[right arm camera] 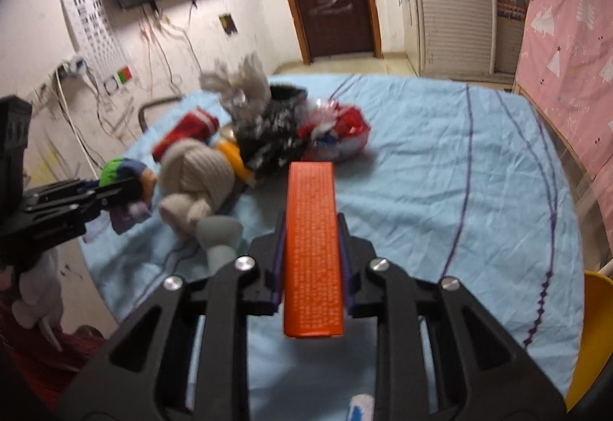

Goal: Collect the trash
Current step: 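Carry both held items over to the yellow bucket, then open left gripper over the bucket while right gripper releases the orange block, then move both open grippers back to the pile on the bed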

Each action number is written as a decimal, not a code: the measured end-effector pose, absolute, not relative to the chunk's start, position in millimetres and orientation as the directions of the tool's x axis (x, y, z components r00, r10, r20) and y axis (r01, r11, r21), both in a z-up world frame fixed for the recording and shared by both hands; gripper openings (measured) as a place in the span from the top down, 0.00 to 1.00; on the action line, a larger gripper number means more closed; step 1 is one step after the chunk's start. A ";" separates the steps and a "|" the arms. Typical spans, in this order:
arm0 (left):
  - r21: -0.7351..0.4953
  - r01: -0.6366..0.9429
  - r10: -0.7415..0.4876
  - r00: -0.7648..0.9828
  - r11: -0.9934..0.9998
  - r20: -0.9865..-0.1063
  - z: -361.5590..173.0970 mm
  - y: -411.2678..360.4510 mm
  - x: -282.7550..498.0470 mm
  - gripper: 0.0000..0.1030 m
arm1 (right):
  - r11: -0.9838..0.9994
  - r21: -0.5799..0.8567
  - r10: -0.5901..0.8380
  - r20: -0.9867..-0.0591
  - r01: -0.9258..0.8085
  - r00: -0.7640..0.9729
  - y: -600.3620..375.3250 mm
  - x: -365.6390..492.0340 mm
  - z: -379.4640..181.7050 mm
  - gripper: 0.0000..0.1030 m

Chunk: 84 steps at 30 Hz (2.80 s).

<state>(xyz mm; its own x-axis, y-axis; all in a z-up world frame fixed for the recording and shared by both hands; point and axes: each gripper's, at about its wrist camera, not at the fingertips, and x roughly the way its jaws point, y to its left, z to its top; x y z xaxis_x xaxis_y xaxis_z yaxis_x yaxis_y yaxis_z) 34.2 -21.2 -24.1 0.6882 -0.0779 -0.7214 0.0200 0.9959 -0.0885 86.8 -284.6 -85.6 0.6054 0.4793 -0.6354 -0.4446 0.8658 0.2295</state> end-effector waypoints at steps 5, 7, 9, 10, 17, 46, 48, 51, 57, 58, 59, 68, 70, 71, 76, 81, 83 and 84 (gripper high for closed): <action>-0.051 0.106 -0.113 0.737 0.993 -0.666 13.6 -49.8 29.4 0.83 | 0.885 0.261 0.464 -0.576 -0.386 0.674 -325.9 78.8 -67.4 0.79; -0.035 0.183 -0.161 0.744 0.983 -0.649 28.3 -76.7 32.5 0.83 | 0.903 0.263 0.430 -0.549 -0.340 0.717 -351.3 73.0 -58.5 0.79; -0.015 0.249 -0.202 0.747 0.968 -0.634 37.6 -102.5 34.8 0.83 | 0.918 0.261 0.396 -0.533 -0.300 0.748 -372.5 68.4 -53.6 0.79; -0.006 0.305 -0.241 0.741 0.952 -0.626 43.3 -124.8 37.5 0.83 | 0.928 0.258 0.368 -0.524 -0.268 0.768 -388.0 63.8 -50.8 0.79; -0.066 0.520 -0.439 0.640 0.852 -0.631 42.8 -231.5 55.6 0.83 | 0.967 0.246 0.186 -0.512 -0.065 0.838 -484.4 35.0 -48.1 0.79; -0.243 0.624 -0.586 0.430 0.743 -0.687 5.5 -384.0 74.7 0.27 | 0.936 0.295 0.014 -0.577 0.193 0.817 -586.4 23.8 -101.1 0.29; -0.240 0.606 -0.575 0.449 0.759 -0.684 10.7 -372.3 75.4 0.26 | 0.936 0.292 0.011 -0.581 0.196 0.814 -583.9 26.9 -101.2 0.29; -0.228 0.576 -0.555 0.492 0.785 -0.671 19.6 -347.9 73.9 0.26 | 0.938 0.290 0.015 -0.580 0.189 0.815 -574.6 29.1 -97.9 0.29; -0.231 0.499 -0.515 0.564 0.836 -0.645 36.2 -294.3 75.1 0.26 | 0.955 0.271 0.059 -0.565 0.118 0.823 -534.0 45.4 -81.3 0.29; -0.232 0.480 -0.504 0.577 0.846 -0.643 38.0 -282.4 75.8 0.26 | 0.959 0.267 0.072 -0.561 0.098 0.825 -523.9 49.1 -77.7 0.29; -0.231 0.468 -0.495 0.586 0.853 -0.641 39.5 -274.5 76.3 0.26 | 0.962 0.264 0.087 -0.557 0.077 0.826 -513.5 52.9 -74.2 0.29; -0.139 0.315 -0.332 0.719 0.939 -0.610 46.9 -183.6 74.2 0.26 | 0.960 0.261 0.237 -0.553 -0.104 0.798 -425.9 81.6 -56.7 0.29; -0.137 0.280 -0.303 0.732 0.950 -0.610 48.4 -162.8 75.9 0.26 | 0.953 0.266 0.273 -0.557 -0.142 0.784 -407.4 86.5 -54.0 0.28; -0.133 0.258 -0.284 0.739 0.957 -0.611 48.5 -150.9 77.4 0.25 | 0.951 0.265 0.287 -0.560 -0.161 0.777 -398.3 87.4 -54.2 0.28; -0.151 0.161 -0.221 0.749 0.975 -0.625 42.5 -91.2 90.4 0.23 | 0.935 0.240 0.353 -0.580 -0.260 0.734 -352.8 91.1 -53.7 0.25; -0.206 0.054 -0.179 0.733 0.977 -0.656 22.4 -33.8 104.0 0.21 | 0.912 0.226 0.406 -0.603 -0.341 0.687 -314.2 94.1 -55.2 0.24; -0.221 0.011 -0.160 0.725 0.975 -0.670 15.1 -14.1 109.0 0.21 | 0.900 0.213 0.427 -0.610 -0.380 0.668 -297.2 94.8 -54.4 0.24; -0.226 0.000 -0.156 0.722 0.974 -0.674 12.5 -7.1 110.7 0.21 | 0.896 0.209 0.433 -0.611 -0.392 0.663 -292.0 93.9 -55.1 0.24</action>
<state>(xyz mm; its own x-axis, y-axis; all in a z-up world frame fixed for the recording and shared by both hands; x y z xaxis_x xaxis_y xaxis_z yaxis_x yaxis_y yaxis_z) 110.7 -7.1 12.5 0.7222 -0.1560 -0.6738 -0.0005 0.9741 -0.2261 93.9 -292.0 -55.1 0.6628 0.4332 -0.6108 -0.3925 0.8956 0.2094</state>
